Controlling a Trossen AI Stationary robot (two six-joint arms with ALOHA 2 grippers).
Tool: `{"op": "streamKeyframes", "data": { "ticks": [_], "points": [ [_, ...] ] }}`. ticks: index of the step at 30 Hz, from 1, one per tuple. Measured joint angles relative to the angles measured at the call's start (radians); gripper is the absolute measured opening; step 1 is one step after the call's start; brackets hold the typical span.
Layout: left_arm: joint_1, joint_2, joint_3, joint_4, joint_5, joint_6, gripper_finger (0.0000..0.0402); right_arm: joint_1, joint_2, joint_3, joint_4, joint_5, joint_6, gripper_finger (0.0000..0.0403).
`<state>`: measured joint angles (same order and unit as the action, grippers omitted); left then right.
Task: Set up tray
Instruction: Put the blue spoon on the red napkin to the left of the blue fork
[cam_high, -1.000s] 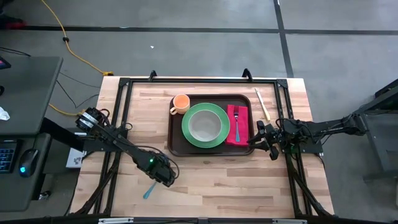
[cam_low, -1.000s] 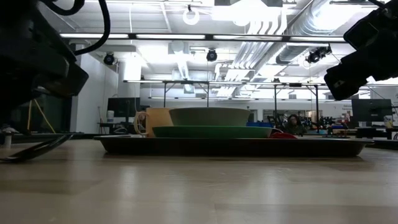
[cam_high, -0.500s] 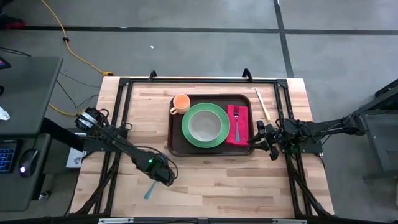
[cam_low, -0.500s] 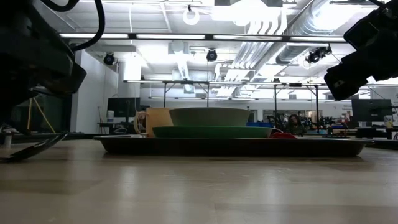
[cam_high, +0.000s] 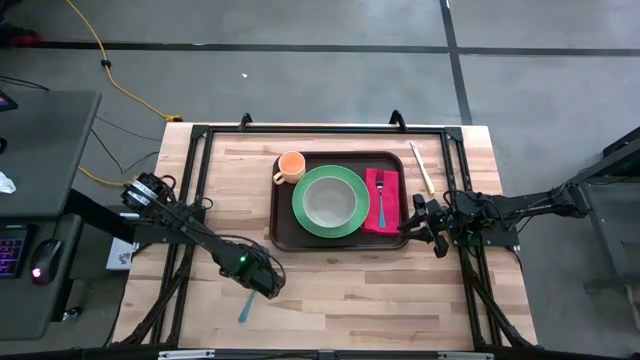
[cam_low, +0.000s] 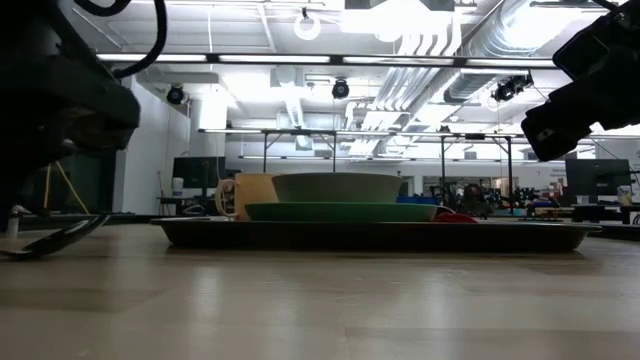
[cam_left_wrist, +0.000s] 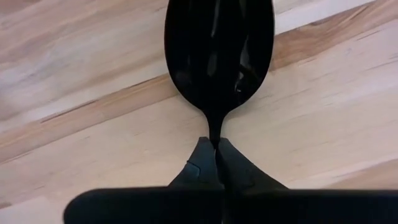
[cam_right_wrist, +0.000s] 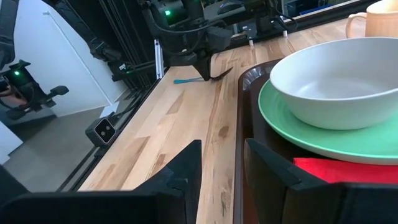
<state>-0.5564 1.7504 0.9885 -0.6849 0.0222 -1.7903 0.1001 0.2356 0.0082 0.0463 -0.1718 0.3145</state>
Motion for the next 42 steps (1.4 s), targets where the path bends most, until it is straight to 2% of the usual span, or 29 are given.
{"op": "streamKeyframes", "data": {
  "ticks": [10,24,35,42],
  "points": [
    [0.004,0.006,0.054,0.020,-0.125,0.003,0.0012,0.000,0.000,0.000,0.001,0.000,0.076,0.0099],
    [0.001,0.003,0.130,0.040,-0.102,0.029,0.0010,0.000,0.000,0.000,0.008,-0.002,0.079,0.0099],
    [0.001,0.001,0.226,0.032,-0.120,0.079,0.0010,0.000,0.000,0.000,0.009,-0.001,0.261,0.0099],
    [0.001,0.001,0.288,0.031,-0.171,0.097,0.0012,0.000,0.000,0.000,0.010,-0.001,0.314,0.0099]
  ]
}}
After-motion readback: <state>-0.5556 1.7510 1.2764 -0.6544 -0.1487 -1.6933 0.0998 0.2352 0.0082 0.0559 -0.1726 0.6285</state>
